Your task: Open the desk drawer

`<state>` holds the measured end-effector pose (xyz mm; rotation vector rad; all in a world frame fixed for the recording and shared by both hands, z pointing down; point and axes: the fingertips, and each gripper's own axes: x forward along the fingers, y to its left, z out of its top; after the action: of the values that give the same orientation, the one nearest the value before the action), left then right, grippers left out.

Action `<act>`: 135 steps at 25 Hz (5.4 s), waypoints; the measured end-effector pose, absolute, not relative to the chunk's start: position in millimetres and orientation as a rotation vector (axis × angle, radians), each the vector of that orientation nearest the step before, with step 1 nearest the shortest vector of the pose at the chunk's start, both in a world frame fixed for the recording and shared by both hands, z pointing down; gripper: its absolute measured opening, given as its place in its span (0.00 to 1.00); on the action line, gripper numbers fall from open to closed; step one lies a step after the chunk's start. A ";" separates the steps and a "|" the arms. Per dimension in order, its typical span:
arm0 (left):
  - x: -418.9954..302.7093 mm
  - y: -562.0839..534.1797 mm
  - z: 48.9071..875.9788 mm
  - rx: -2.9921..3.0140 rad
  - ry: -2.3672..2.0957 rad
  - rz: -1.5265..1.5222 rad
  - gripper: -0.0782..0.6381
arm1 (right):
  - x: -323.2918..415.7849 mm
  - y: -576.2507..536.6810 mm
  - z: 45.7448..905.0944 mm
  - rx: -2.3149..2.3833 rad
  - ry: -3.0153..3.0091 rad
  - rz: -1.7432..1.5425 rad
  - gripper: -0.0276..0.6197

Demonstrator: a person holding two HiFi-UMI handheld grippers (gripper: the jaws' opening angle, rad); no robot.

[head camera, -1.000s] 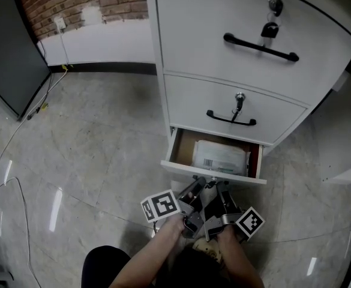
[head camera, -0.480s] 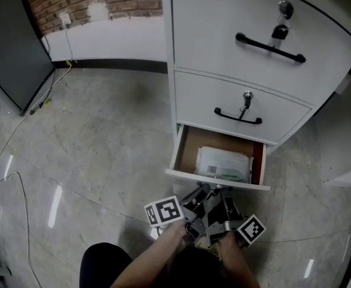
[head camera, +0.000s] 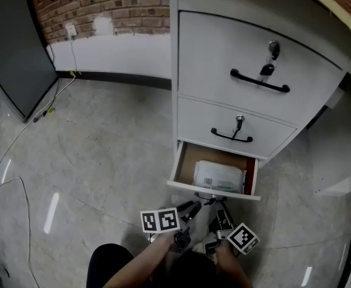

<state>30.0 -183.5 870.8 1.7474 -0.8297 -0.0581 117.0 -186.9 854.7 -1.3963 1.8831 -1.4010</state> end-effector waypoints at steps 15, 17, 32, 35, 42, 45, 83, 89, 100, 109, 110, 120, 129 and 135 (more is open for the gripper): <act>5.5 -187.0 736.1 2.392 -1.008 0.040 0.14 | 101.6 -174.9 696.2 -1.395 2.594 -0.735 0.09; 3.2 -202.0 708.0 2.505 -1.035 0.038 0.13 | 94.7 -183.2 665.1 -1.364 2.644 -0.610 0.07; 8.7 -215.4 614.2 2.746 -1.067 -0.078 0.12 | 80.2 -188.9 602.7 -1.531 2.681 -0.300 0.06; 10.9 -215.0 609.7 2.738 -1.052 -0.081 0.12 | 85.1 -186.1 599.1 -1.561 2.657 -0.317 0.06; 18.3 -208.8 609.4 2.700 -1.012 -0.062 0.12 | 92.3 -181.1 602.9 -1.599 2.644 -0.346 0.06; 20.6 -207.5 617.6 2.634 -1.000 -0.047 0.12 | 100.5 -178.4 607.6 -1.606 2.605 -0.411 0.06; 40.8 -302.4 652.1 1.684 -0.723 -0.550 0.41 | 130.2 -280.0 644.9 -1.094 1.734 -1.350 0.23; 50.7 -323.9 657.7 1.644 -0.693 -0.569 0.41 | 125.1 -305.4 644.1 -1.082 1.718 -1.367 0.23; 53.4 -338.0 667.6 1.624 -0.712 -0.561 0.36 | 123.3 -327.2 657.2 -1.031 1.522 -1.447 0.10; 51.5 -337.8 663.5 1.674 -0.754 -0.549 0.31 | 122.1 -326.9 657.7 -1.049 1.570 -1.445 0.10; 51.4 -337.4 662.0 1.685 -0.758 -0.546 0.30 | 122.0 -326.3 657.4 -1.045 1.566 -1.446 0.10; 49.0 -334.5 651.4 1.754 -0.776 -0.541 0.19 | 122.5 -323.3 658.1 -1.058 1.564 -1.443 0.09; 46.0 -321.6 651.2 1.759 -0.777 -0.529 0.19 | 120.5 -309.2 657.5 -1.069 1.551 -1.431 0.09; 44.0 -311.3 650.7 1.761 -0.777 -0.523 0.19 | 118.8 -299.0 656.9 -1.078 1.545 -1.433 0.09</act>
<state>44.0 -311.3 650.7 1.7609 -0.7772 -0.5230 118.8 -299.0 656.9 -1.0778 1.5449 -1.4334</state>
